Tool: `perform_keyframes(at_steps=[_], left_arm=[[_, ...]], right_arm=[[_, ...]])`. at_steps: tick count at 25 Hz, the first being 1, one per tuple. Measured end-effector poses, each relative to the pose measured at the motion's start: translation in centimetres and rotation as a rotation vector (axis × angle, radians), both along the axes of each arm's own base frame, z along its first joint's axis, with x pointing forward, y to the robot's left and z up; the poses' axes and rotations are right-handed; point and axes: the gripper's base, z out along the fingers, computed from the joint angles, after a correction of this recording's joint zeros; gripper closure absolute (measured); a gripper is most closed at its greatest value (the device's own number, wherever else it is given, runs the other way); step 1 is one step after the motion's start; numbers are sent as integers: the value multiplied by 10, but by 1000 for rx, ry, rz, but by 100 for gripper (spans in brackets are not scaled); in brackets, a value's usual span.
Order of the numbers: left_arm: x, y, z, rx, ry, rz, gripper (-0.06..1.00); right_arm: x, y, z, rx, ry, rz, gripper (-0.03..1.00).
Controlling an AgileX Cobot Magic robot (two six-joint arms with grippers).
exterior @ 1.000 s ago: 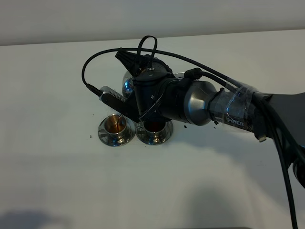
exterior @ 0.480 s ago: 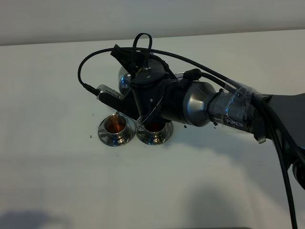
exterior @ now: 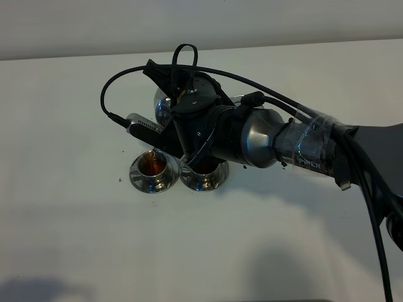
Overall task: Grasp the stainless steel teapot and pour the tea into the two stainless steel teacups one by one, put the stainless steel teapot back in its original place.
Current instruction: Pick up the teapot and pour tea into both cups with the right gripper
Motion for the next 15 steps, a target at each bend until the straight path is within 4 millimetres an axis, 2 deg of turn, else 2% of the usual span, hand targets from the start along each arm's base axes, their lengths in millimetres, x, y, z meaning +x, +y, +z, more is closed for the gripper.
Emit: perform_keyframes(at_steps=[15], left_arm=[[0,0,0,0,0,0,58]], right_arm=[[-2,6,3,-40,-43,58,79]])
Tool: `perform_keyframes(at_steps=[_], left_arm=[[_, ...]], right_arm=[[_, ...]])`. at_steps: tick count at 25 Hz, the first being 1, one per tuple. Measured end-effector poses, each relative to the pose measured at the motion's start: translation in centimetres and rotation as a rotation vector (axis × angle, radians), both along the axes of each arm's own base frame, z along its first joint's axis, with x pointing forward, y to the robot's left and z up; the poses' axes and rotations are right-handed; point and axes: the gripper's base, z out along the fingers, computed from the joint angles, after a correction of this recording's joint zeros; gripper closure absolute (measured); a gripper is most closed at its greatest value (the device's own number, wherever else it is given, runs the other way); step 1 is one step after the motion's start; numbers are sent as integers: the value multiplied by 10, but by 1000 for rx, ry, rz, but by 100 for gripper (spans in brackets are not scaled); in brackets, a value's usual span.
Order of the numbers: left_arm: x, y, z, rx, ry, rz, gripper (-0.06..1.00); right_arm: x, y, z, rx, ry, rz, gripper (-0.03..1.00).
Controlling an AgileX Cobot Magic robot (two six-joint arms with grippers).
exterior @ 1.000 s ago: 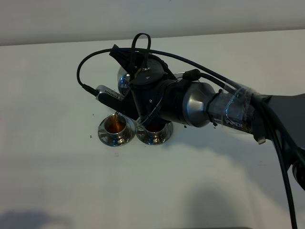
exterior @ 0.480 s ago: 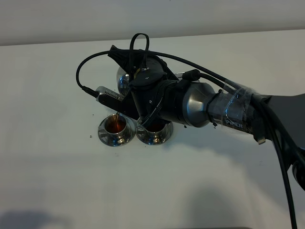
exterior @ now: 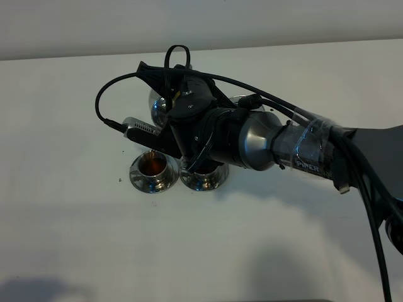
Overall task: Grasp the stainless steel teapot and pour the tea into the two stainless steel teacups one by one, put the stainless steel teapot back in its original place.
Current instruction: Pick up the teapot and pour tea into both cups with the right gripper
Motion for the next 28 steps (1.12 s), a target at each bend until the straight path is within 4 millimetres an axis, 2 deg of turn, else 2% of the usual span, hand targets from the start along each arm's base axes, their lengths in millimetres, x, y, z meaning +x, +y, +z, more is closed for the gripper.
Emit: perform_keyframes(at_steps=[16,28], left_arm=[[0,0,0,0,0,0,58],[0,0,0,0,0,0,58]], right_arm=[[0,0,1,-12,-15,10,79],[-4,-8,-8,108,125,-173,79]])
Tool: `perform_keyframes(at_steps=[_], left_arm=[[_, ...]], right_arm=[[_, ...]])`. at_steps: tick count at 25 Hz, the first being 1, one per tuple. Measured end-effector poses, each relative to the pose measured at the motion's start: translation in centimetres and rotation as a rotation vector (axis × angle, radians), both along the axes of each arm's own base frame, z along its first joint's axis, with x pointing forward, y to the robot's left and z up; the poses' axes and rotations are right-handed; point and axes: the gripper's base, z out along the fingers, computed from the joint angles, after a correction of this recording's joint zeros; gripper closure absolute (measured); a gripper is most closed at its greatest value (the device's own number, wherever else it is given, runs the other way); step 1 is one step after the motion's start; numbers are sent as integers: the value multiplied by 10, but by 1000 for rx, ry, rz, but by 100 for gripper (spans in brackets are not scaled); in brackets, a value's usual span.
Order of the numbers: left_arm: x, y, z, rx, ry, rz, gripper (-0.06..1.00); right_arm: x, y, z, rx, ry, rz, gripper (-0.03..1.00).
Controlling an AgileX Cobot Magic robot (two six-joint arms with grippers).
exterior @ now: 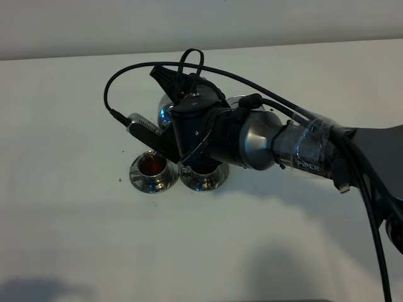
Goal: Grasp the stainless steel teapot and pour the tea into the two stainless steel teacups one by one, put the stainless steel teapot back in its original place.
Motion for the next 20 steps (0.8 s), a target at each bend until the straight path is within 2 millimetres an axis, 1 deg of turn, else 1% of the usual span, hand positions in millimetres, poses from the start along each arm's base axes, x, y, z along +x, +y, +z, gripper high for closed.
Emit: perform_keyframes(at_steps=[8,11,14,20], left_arm=[[0,0,0,0,0,0,58],[0,0,0,0,0,0,58],[0,0,0,0,0,0,58],[0,0,0,0,0,0,58]], right_arm=[[-1,-8,-1,99,22,-180,79],[-2,-13,1,155,29,-268,79],[-6,-19,12,230,49,-369,79],[-21,-42,46,352,117,-631,79]])
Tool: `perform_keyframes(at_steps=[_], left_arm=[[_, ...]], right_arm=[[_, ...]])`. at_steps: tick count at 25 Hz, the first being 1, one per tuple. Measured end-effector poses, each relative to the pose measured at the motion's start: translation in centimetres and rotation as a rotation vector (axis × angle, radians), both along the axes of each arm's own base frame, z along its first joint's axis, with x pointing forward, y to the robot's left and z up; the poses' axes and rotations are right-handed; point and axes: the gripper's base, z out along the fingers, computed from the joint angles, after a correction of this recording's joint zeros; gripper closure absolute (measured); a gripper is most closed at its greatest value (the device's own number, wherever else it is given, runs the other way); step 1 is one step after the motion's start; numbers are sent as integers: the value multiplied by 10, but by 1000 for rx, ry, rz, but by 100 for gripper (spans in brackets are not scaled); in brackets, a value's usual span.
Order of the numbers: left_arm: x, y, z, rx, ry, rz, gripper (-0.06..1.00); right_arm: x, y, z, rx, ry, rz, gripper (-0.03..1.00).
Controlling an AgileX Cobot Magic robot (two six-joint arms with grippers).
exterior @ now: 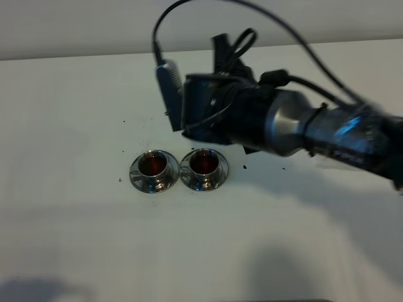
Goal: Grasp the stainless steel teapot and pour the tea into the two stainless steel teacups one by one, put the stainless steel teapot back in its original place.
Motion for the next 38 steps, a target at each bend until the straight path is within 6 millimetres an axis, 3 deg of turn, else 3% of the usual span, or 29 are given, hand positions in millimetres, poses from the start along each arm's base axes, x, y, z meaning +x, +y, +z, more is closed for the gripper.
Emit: perform_keyframes(at_steps=[7,12,19,27,33,35,38], left_arm=[[0,0,0,0,0,0,58],[0,0,0,0,0,0,58],[0,0,0,0,0,0,58],[0,0,0,0,0,0,58],[0,0,0,0,0,0,58],[0,0,0,0,0,0,58],[0,0,0,0,0,0,58]], right_arm=[[-6,-43,21,220,233,-357,79],[-4,-66,32,433,408,-510,79],[-30,-96,3,574,536,-583,79],[-51,-103,-42,705,545,-596,79],[-47,-100,-59,702,551,-611,79],[-47,-99,-61,699,554,-616,79],[-37,-94,-46,722,522,-594,79]])
